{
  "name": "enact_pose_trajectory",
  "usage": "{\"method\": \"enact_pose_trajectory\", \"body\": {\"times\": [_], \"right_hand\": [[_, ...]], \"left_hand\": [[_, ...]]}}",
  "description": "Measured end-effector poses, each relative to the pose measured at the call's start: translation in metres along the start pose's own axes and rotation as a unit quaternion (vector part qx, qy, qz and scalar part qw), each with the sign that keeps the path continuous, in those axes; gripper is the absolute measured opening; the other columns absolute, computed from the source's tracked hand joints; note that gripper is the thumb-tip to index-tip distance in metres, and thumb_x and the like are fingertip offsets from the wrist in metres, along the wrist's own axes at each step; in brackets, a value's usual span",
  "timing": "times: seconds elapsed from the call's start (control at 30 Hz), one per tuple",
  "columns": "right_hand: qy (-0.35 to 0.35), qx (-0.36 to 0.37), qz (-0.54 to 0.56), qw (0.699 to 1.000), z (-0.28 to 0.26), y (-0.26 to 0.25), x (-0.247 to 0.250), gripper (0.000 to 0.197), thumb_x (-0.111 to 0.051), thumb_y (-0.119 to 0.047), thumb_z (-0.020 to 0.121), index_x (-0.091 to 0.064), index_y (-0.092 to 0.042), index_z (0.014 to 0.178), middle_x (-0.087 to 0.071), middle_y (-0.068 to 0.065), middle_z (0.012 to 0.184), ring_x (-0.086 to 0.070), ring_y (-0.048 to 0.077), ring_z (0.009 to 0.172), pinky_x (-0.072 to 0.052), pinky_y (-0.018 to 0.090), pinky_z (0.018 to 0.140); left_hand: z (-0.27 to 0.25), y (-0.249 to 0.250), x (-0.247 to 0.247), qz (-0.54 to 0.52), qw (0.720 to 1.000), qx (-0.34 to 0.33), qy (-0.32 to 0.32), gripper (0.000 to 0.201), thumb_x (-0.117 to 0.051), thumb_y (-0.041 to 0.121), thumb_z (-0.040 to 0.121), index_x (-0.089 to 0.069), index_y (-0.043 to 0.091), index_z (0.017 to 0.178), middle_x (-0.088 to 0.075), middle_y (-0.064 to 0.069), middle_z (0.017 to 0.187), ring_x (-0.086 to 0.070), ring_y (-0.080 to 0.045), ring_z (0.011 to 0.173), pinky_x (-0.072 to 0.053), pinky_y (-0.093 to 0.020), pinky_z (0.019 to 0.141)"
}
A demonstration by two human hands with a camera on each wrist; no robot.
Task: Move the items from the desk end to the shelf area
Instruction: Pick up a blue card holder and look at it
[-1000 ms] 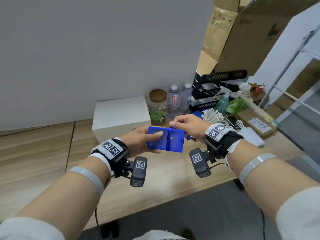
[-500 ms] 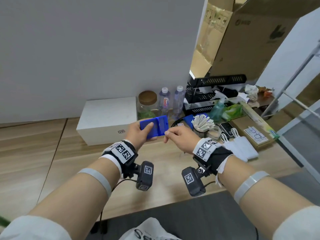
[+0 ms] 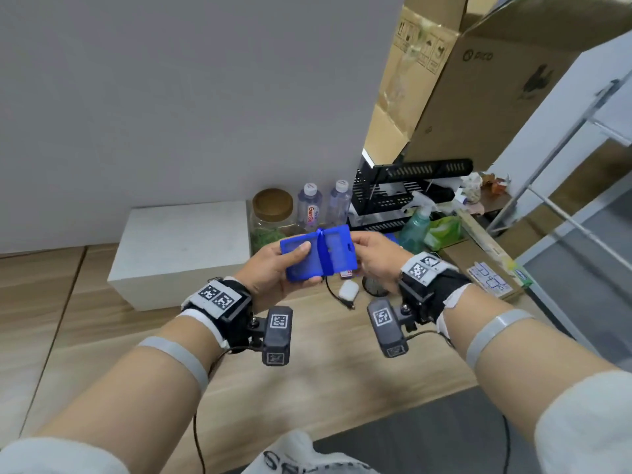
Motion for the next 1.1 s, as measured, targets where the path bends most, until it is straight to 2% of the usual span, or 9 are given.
{"method": "enact_pose_trajectory", "body": {"times": [0.13, 0.3, 0.43, 0.57, 0.67, 0.73, 0.9, 1.0, 1.1], "right_hand": [[-0.008, -0.043, 0.029, 0.999, 0.002, 0.023, -0.035, 0.027, -0.046, -0.011, 0.101, -0.055, -0.015, 0.076, -0.033, -0.006, 0.055, -0.024, 0.005, 0.045, -0.017, 0.017, 0.041], [0.026, -0.085, 0.007, 0.996, 0.012, 0.047, -0.043, 0.025, -0.04, -0.015, 0.104, -0.056, -0.009, 0.086, -0.032, -0.005, 0.057, -0.024, 0.004, 0.04, -0.019, 0.017, 0.036], [-0.018, -0.158, 0.072, 0.985, 0.012, 0.068, -0.039, 0.026, -0.038, -0.019, 0.105, -0.059, -0.008, 0.096, -0.037, -0.002, 0.061, -0.026, 0.005, 0.04, -0.019, 0.016, 0.039], [-0.034, -0.205, 0.123, 0.97, 0.02, 0.082, -0.026, 0.03, -0.041, -0.019, 0.105, -0.065, -0.008, 0.091, -0.053, 0.003, 0.065, -0.039, 0.008, 0.049, -0.034, 0.015, 0.044], [-0.05, -0.218, 0.156, 0.962, 0.027, 0.089, -0.014, 0.029, -0.042, -0.017, 0.105, -0.065, -0.004, 0.094, -0.067, 0.01, 0.079, -0.061, 0.011, 0.061, -0.051, 0.016, 0.053], [-0.068, -0.226, 0.191, 0.953, 0.03, 0.094, -0.007, 0.027, -0.041, -0.012, 0.105, -0.063, 0.003, 0.101, -0.07, 0.013, 0.087, -0.07, 0.018, 0.076, -0.058, 0.02, 0.064], [-0.174, -0.25, 0.359, 0.882, 0.037, 0.104, 0.003, 0.023, -0.049, 0.001, 0.095, -0.061, -0.004, 0.113, -0.066, 0.014, 0.115, -0.063, 0.029, 0.117, -0.056, 0.053, 0.088], [-0.216, -0.26, 0.364, 0.868, 0.042, 0.106, 0.004, 0.022, -0.063, -0.02, 0.094, -0.062, -0.009, 0.112, -0.067, 0.011, 0.108, -0.063, 0.027, 0.111, -0.053, 0.056, 0.092], [-0.179, -0.276, 0.29, 0.899, 0.05, 0.116, 0.003, 0.024, -0.058, -0.026, 0.099, -0.063, -0.008, 0.114, -0.071, 0.011, 0.1, -0.069, 0.023, 0.091, -0.06, 0.048, 0.081]], "left_hand": [[0.022, -0.003, 0.014, -0.09, 0.994, -0.029, 0.055, 0.031, -0.057, 0.02, 0.097, -0.061, 0.01, 0.126, -0.073, -0.011, 0.111, -0.073, -0.022, 0.092, -0.06, -0.029, 0.068], [0.038, -0.02, 0.031, -0.017, 0.993, -0.06, 0.103, 0.032, -0.057, 0.018, 0.099, -0.061, 0.003, 0.127, -0.07, -0.022, 0.116, -0.071, -0.033, 0.095, -0.062, -0.034, 0.072], [0.038, -0.025, 0.031, 0.115, 0.973, -0.114, 0.163, 0.01, -0.056, 0.009, 0.099, -0.063, 0.01, 0.106, -0.07, -0.012, 0.096, -0.073, -0.011, 0.076, -0.059, -0.024, 0.062], [0.045, -0.023, 0.023, 0.344, 0.9, -0.182, 0.194, 0.017, -0.059, 0.007, 0.097, -0.063, 0.02, 0.108, -0.068, 0.009, 0.094, -0.063, 0.008, 0.075, -0.048, -0.016, 0.069], [0.053, -0.03, 0.01, 0.365, 0.897, -0.167, 0.184, 0.035, -0.058, 0.006, 0.097, -0.063, 0.019, 0.129, -0.069, 0.01, 0.116, -0.065, 0.007, 0.096, -0.049, -0.01, 0.081], [0.058, -0.038, 0.0, 0.351, 0.905, -0.152, 0.188, 0.035, -0.057, 0.005, 0.098, -0.064, 0.018, 0.129, -0.069, 0.006, 0.12, -0.064, 0.006, 0.102, -0.049, -0.011, 0.085], [0.061, -0.06, -0.013, 0.39, 0.892, -0.111, 0.199, 0.034, -0.058, 0.001, 0.096, -0.068, 0.013, 0.126, -0.072, 0.001, 0.119, -0.065, 0.006, 0.105, -0.046, -0.011, 0.093], [0.059, -0.071, -0.013, 0.412, 0.886, -0.092, 0.193, 0.035, -0.06, -0.001, 0.094, -0.068, 0.013, 0.126, -0.069, 0.003, 0.123, -0.062, 0.009, 0.109, -0.043, -0.012, 0.098], [0.059, -0.084, -0.005, 0.444, 0.874, -0.036, 0.196, 0.047, -0.075, 0.012, 0.086, -0.064, 0.019, 0.131, -0.062, 0.005, 0.131, -0.057, 0.002, 0.117, -0.037, -0.01, 0.104]]}}
Point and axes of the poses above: each hand's wrist, its own z-axis towards the middle knuckle, its own x-axis out of the back of the hand, y = z × x, the point moved 6 cm from there along z, towards the middle knuckle
